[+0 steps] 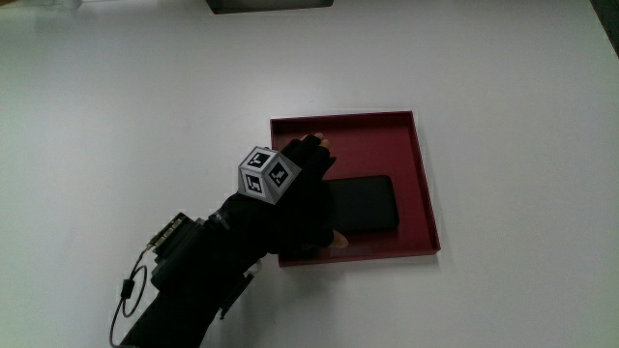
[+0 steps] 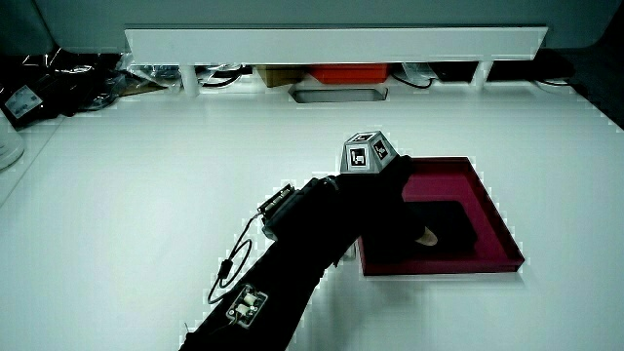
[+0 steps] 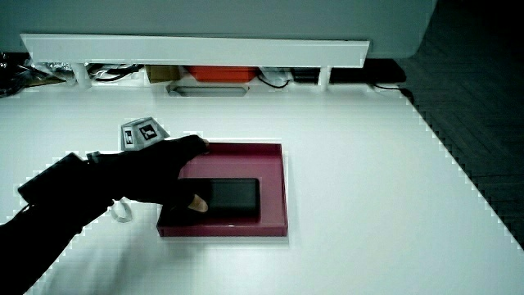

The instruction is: Pick battery from plate

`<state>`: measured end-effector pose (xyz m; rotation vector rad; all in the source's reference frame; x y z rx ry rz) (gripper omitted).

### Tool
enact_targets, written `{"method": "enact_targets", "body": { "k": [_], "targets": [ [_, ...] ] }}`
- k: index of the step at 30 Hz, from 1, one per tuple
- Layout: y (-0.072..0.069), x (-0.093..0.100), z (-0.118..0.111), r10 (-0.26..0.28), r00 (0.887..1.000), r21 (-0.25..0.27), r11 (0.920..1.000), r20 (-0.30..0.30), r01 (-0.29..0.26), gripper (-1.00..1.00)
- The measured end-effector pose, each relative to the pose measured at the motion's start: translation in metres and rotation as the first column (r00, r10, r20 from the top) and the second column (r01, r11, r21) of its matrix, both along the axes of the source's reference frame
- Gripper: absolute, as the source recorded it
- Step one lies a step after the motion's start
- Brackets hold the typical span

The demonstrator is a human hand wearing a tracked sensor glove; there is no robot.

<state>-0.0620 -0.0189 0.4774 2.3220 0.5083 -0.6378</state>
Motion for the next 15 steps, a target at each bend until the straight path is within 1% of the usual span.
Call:
{"method": "enact_targets", "body": {
  "k": [1,2,3,4,6,7,9,10,11,13,15],
  "targets": [
    [0.0,0.002,0.005,0.002,1.0,-0.006,1.0,-0.002,-0.002,0.0],
    [0.0,0.005,0.008,0.011,1.0,0.005,0.9999,0.003,-0.011,0.0],
    [0.0,0.007,0.012,0.003,1.0,-0.005,1.0,0.001,-0.003,0.0],
    [-0.001,0.009,0.012,0.009,1.0,-0.006,0.9999,0.013,-0.009,0.0],
    [-0.001,0.012,0.021,0.015,1.0,-0.019,0.9997,0.014,-0.015,0.0],
    [0.0,0.013,0.023,0.015,0.999,-0.023,0.9996,0.03,-0.015,0.0],
    [0.0,0.016,0.033,0.028,0.999,-0.04,0.9989,0.043,-0.026,0.0],
    [0.001,0.018,0.036,0.028,0.998,-0.031,0.9992,0.052,-0.026,0.0],
    [0.003,0.02,0.035,0.034,0.997,-0.033,0.999,0.07,-0.031,0.0],
    [0.005,0.024,0.048,0.046,0.996,-0.054,0.9977,0.072,-0.042,0.0],
    [0.005,0.026,0.051,0.055,0.993,-0.063,0.9968,0.101,-0.049,0.0]
  ]
}}
